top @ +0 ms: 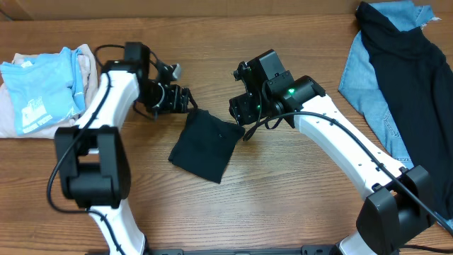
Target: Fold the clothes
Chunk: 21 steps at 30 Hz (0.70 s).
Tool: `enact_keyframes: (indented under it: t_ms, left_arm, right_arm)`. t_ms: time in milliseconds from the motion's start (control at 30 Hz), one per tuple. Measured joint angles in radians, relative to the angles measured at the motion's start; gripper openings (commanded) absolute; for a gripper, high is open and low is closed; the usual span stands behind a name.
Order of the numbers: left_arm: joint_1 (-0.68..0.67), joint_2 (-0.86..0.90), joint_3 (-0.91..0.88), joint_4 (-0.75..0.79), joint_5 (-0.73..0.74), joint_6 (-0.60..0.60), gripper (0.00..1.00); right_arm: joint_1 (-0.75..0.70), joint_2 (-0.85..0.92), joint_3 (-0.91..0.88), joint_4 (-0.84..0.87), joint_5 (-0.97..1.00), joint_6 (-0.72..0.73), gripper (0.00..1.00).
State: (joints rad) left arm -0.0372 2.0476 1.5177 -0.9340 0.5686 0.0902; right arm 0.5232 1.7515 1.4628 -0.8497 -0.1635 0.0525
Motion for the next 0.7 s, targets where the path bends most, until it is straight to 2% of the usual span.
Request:
enact_keyframes:
  t_ms: [133,200,333,400,433,700]
  left_arm:
    - [-0.032,0.092,-0.001,0.01,0.0,0.011,0.78]
    - [-0.041,0.113,0.002,0.01,0.022,0.014,0.71]
    - [-0.053,0.13,0.003,0.014,0.022,0.019,0.31]
    - [-0.058,0.147,0.003,0.013,0.027,0.02,0.07]
    - [-0.061,0.153,0.003,0.013,0.023,0.021,0.04]
    - [-0.053,0.153,0.006,-0.017,0.002,0.016,0.04]
  right_arm:
    - [0.0,0.0,0.0,-0.005,0.011,-0.001,0.7]
    - [0.0,0.0,0.0,-0.011,0.019,0.0,0.71]
    - [0.0,0.0,0.0,-0.027,0.041,0.0,0.7]
    - [0.0,0.0,0.0,-0.026,0.05,0.0,0.7]
    - [0.0,0.0,0.0,-0.027,0.054,-0.001,0.7]
    - [0.0,0.0,0.0,-0.036,0.077,-0.001,0.69]
